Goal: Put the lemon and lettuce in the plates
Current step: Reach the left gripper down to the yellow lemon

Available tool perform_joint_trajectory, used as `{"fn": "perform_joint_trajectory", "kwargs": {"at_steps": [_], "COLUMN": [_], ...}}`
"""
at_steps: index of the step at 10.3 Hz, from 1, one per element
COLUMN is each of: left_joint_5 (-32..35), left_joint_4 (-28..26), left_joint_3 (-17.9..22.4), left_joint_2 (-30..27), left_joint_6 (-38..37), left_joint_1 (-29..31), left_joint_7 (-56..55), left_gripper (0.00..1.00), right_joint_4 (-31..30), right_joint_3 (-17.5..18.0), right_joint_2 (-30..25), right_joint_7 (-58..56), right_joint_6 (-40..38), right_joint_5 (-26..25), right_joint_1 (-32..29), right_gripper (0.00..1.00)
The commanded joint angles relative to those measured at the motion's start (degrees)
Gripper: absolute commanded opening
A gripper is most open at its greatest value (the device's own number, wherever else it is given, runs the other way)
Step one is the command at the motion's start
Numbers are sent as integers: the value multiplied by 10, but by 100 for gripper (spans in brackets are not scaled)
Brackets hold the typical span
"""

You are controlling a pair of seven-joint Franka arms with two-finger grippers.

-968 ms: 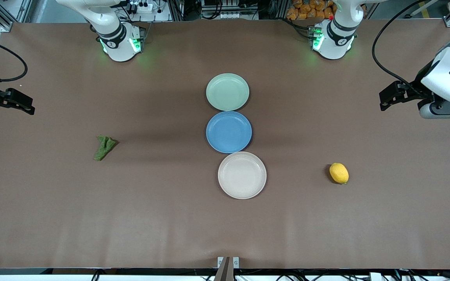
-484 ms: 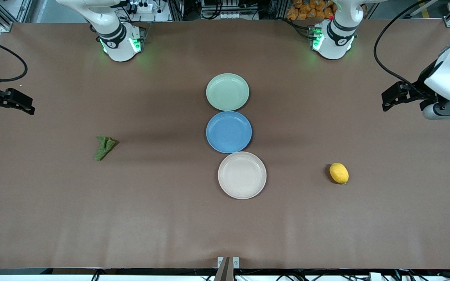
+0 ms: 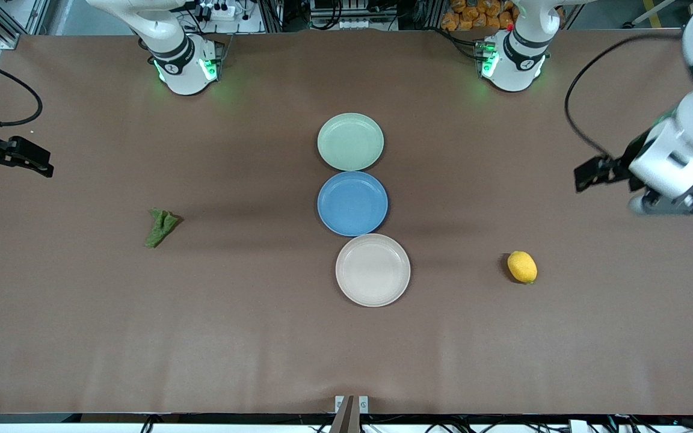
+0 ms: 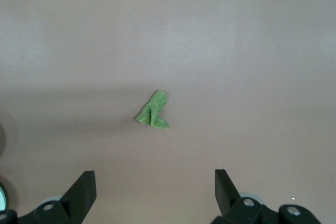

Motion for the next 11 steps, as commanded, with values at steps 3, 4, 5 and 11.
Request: {"fn": "perform_joint_trajectory", "kwargs": {"at_steps": [3, 4, 5, 11], "left_joint_5": [-10, -7, -4, -4], "left_joint_4": [-143, -172, -193, -180], "left_joint_3": [2, 3, 3, 6], "left_joint_2": [49, 60, 79, 209], "left_joint_6": [188, 230, 268, 438], "left_joint_1": [30, 31, 31, 31], "left_joint_7": [14, 13, 12, 6], "left_gripper": [100, 100, 100, 100], "right_joint_4": [3, 0, -4, -73], "right_joint_3": [1, 3, 4, 5], "right_joint_2": [4, 4, 4, -6], "right_joint_7": [9, 5, 4, 18], "right_joint_6": [16, 18, 16, 66], "right_joint_5": [16, 22, 29, 32], "right_joint_1": [-6, -18, -28, -30], "right_gripper": [100, 100, 100, 100]}}
